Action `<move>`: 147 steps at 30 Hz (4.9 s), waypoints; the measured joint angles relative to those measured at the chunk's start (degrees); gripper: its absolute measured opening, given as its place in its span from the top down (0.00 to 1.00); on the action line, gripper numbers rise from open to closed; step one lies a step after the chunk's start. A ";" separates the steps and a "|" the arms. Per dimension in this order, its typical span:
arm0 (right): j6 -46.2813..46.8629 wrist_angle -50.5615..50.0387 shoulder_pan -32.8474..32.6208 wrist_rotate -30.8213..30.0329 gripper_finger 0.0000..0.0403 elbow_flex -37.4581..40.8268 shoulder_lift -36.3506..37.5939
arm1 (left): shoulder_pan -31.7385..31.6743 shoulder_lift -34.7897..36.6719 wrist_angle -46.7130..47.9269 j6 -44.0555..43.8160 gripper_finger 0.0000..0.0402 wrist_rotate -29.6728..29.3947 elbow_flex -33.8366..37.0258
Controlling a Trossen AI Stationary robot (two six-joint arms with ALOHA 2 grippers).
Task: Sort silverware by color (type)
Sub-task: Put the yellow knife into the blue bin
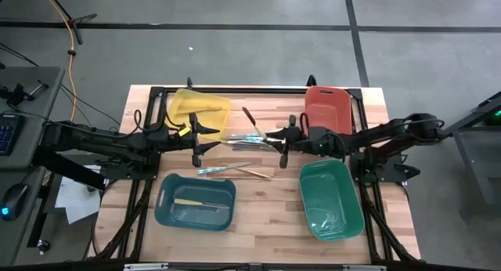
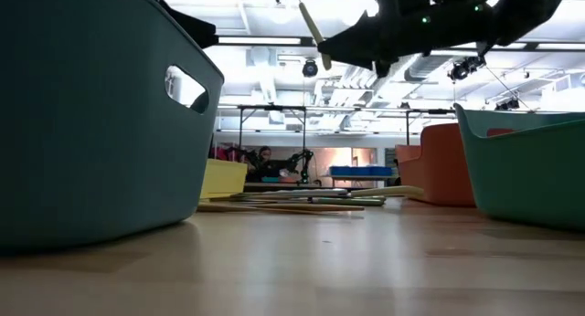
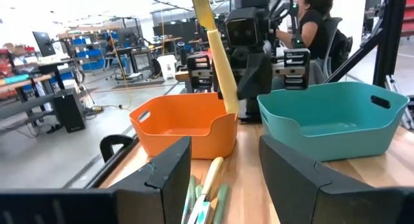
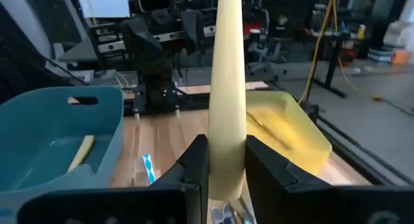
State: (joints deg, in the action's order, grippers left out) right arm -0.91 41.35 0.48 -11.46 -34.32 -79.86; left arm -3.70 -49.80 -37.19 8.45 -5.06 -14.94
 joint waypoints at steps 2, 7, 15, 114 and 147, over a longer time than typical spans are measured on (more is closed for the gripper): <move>-1.21 0.50 0.70 1.87 0.86 -0.69 -0.48 | 0.00 0.00 0.01 1.28 0.58 -0.02 0.00; -2.11 0.62 1.05 3.18 0.86 -1.18 -1.05 | 0.00 0.00 -0.02 1.70 0.58 -0.04 0.00; -2.24 0.12 1.04 3.38 0.86 -1.18 -1.10 | 0.00 0.00 -0.66 -2.06 0.58 -0.04 0.00; -3.42 -15.73 0.47 -0.57 0.40 -14.52 -9.25 | 1.42 -5.14 8.98 -2.57 0.91 -2.23 -8.46; -1.46 3.62 -1.21 5.54 0.40 8.94 10.56 | 1.40 7.34 13.38 -2.36 0.91 -2.43 -3.50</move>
State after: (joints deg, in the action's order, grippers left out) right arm -2.37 44.97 -0.73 -5.91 -25.39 -69.30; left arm -2.31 -42.46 -23.81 6.09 -7.49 -18.44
